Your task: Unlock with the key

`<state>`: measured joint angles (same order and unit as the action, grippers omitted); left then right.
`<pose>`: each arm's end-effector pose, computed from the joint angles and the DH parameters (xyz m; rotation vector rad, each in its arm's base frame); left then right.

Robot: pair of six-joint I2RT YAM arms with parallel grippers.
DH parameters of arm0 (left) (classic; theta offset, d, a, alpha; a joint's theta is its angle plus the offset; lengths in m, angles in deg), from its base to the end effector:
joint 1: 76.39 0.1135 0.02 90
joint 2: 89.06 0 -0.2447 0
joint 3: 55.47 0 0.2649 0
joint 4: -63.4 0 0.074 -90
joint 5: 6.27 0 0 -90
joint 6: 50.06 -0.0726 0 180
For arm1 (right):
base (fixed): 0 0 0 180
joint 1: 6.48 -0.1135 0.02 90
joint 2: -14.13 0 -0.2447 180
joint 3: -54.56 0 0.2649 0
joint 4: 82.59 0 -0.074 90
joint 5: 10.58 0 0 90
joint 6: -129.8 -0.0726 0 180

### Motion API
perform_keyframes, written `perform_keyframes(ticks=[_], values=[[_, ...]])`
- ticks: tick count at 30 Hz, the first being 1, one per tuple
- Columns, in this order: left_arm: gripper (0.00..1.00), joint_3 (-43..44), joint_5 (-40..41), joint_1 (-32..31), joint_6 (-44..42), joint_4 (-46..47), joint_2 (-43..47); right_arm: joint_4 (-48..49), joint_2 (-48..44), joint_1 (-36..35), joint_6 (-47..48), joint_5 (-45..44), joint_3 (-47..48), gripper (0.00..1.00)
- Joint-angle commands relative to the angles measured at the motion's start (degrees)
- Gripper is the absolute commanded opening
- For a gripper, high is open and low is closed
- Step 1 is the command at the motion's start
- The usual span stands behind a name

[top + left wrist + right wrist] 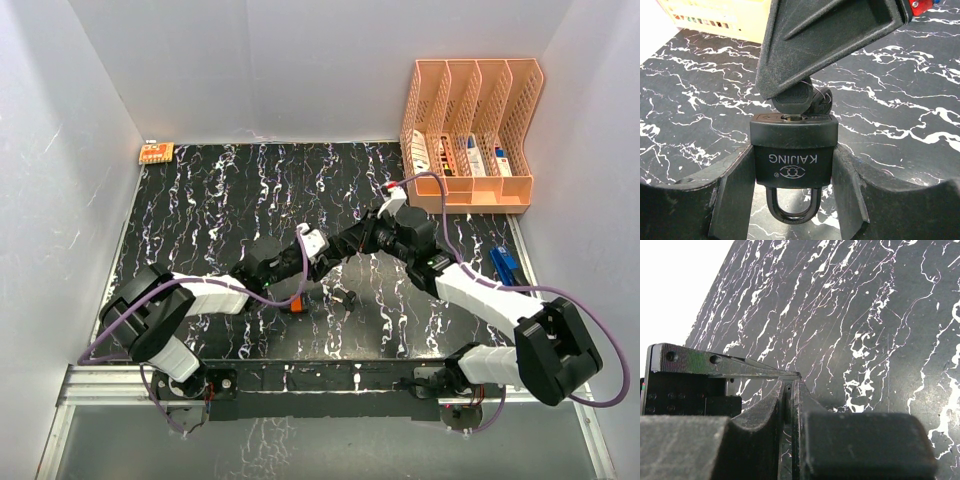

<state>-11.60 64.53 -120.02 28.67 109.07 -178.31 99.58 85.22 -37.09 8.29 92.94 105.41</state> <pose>0.2335 -0.2556 0.1703 0.9711 1.2841 -0.7023 0.2725 0.1810 0.2085 -0.1553 1.9882 0.9456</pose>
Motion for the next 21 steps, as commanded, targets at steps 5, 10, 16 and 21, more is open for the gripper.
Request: perform_keyframes(ticks=[5,10,16,21], values=[[0.00,4.57,6.38,-0.63,-0.31,6.58,3.67,-3.58,4.11,-0.44,-5.95,0.48,5.55,0.00],[0.00,4.53,10.42,-0.90,0.22,9.93,2.20,-5.16,6.45,-0.50,-10.58,-1.23,7.26,0.00],[0.00,8.03,15.85,-1.57,0.43,7.69,0.04,-10.57,10.92,-0.48,-14.93,-3.65,12.15,0.00],[0.00,12.53,20.00,-2.70,-2.84,1.87,-2.17,-14.08,14.20,-0.50,-18.58,-4.33,15.50,0.00]])
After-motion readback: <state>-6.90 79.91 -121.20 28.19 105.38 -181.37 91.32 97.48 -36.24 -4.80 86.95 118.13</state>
